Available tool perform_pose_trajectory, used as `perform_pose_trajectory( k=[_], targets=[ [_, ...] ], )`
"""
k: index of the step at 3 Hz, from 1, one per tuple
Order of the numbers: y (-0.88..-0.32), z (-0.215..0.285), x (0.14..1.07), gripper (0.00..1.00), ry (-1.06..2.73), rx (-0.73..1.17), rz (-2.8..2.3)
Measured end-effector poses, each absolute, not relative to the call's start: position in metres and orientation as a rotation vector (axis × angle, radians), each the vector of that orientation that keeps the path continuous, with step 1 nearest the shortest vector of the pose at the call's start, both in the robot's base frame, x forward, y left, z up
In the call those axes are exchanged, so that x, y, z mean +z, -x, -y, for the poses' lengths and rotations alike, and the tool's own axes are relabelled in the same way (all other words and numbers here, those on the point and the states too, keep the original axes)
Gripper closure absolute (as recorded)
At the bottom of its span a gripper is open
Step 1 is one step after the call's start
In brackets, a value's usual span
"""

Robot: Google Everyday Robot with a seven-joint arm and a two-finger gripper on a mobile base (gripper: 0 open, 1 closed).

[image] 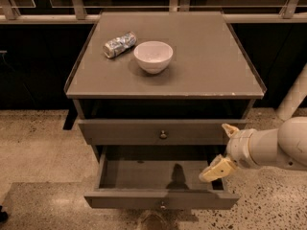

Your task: Close middle drawer

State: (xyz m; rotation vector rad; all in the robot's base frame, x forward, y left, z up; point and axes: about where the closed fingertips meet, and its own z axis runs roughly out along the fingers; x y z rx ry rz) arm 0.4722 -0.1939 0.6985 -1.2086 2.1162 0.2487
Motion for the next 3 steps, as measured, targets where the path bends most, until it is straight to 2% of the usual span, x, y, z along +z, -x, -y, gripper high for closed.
perform_pose_trajectory(
  k=[2, 3],
  targets=[
    [-0.441, 0.213, 0.595, 0.0, 0.892, 0.362, -2.225],
    [-0.44, 0.216, 0.578, 0.12, 0.849, 0.374, -2.239]
  ],
)
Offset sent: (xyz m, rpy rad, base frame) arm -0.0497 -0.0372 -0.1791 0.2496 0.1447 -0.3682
